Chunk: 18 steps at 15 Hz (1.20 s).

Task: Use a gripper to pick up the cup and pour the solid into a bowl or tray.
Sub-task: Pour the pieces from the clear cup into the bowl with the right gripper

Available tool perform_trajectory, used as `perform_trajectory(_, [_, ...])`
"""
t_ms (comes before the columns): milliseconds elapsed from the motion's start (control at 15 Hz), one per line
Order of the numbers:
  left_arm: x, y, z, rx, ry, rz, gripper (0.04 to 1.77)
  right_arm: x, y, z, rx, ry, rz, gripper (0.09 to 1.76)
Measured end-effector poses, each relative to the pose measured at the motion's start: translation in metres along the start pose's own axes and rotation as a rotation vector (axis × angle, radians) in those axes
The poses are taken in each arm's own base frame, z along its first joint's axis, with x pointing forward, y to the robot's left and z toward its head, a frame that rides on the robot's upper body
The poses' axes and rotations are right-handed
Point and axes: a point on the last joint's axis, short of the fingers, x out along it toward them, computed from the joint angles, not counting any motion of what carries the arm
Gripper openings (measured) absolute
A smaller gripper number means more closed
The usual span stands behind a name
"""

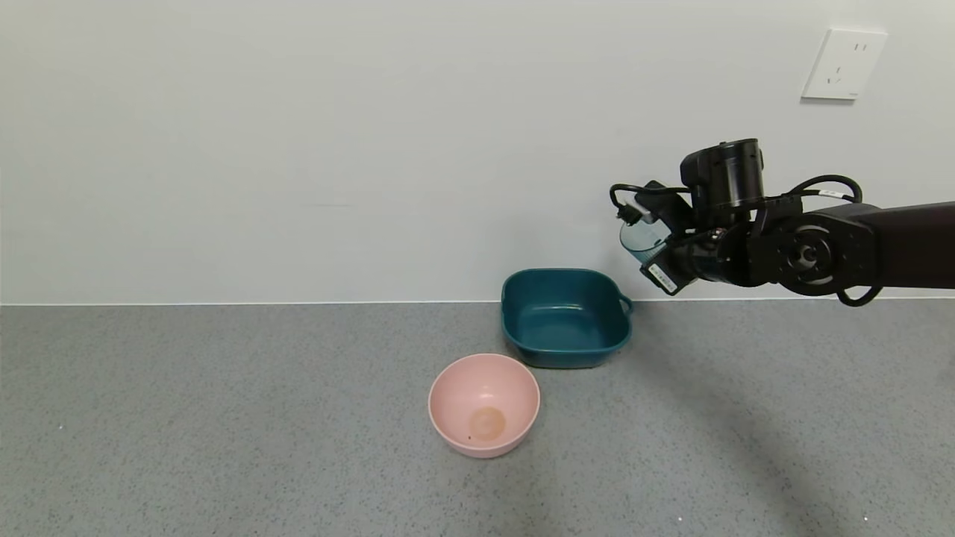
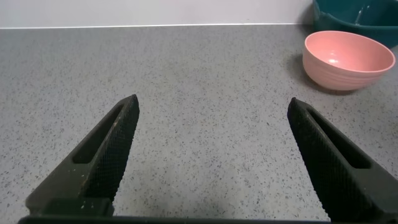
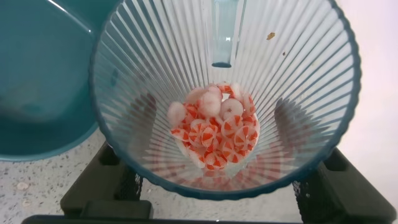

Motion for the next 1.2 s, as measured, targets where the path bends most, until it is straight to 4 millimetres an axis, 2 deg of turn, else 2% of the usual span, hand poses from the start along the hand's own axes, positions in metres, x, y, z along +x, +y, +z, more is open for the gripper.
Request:
perform_trajectory(200, [0.000, 0.000, 0.000, 0.000, 0.000, -0.001, 1.72, -0.003, 0.005, 0.011, -0.079, -0.005, -0.042, 1.33])
perform_trajectory(467, [0.000, 0.000, 0.000, 0.000, 0.000, -0.001, 1.72, -0.005, 0.008, 0.014, -0.171, 0.049, -0.122, 1.33])
perform_trajectory(733, [0.000, 0.000, 0.000, 0.000, 0.000, -0.001, 1.72, -0.012, 0.022, 0.018, -0.249, 0.093, -0.168, 1.33])
perform_trajectory(1200, [0.000, 0.000, 0.000, 0.000, 0.000, -0.002, 1.72, -0.019, 0.025, 0.032, -0.565, 0.094, -0.191, 1.33])
